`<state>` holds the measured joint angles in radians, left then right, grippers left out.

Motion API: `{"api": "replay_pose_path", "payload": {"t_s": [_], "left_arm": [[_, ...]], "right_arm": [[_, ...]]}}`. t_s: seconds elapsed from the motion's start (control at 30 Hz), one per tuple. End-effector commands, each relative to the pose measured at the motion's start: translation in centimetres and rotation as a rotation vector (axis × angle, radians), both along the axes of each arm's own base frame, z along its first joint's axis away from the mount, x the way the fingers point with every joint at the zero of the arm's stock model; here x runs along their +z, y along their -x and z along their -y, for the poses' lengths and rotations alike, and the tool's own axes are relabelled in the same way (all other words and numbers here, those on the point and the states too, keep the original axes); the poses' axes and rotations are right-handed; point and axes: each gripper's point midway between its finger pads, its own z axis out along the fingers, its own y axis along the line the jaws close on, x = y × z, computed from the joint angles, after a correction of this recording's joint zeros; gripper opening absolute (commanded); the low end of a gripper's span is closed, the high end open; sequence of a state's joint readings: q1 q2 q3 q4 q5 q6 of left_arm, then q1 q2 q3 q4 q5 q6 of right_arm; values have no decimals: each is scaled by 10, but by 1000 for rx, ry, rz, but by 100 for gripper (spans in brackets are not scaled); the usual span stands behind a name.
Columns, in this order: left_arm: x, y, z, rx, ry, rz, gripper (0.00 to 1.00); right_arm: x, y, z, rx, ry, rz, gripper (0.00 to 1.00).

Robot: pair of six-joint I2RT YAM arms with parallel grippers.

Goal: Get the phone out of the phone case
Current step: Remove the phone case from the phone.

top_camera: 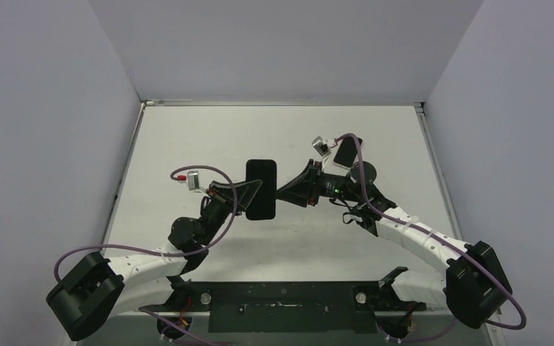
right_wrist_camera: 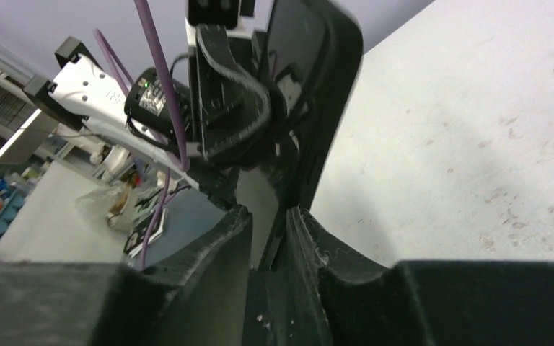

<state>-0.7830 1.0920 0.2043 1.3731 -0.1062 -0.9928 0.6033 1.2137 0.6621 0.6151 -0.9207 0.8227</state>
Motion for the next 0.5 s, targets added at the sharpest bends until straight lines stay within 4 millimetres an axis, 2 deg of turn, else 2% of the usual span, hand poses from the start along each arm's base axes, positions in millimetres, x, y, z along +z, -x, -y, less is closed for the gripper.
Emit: {"api": "replay_pose_path", "payload": {"t_s": [0.0,0.13,0.2,0.33,0.47], "left_arm": [[-9,15,10,-105,-27,-56,0],[3,9,5,-76,17,-63,0],[10,9,7,-88,33,-51,0],[17,13,7,-118,67,-34,0],[15,14,3,-113,70,-37,0]], "right_arm": [[45,-13,8,-127,-65,224,33],[32,-5,1,-140,-56,209,55],[27,-3,-4,-138,-55,195,60],[15,-11,-3,-192,-56,146,62],[10,-24,8,-286,-36,137,62]]}}
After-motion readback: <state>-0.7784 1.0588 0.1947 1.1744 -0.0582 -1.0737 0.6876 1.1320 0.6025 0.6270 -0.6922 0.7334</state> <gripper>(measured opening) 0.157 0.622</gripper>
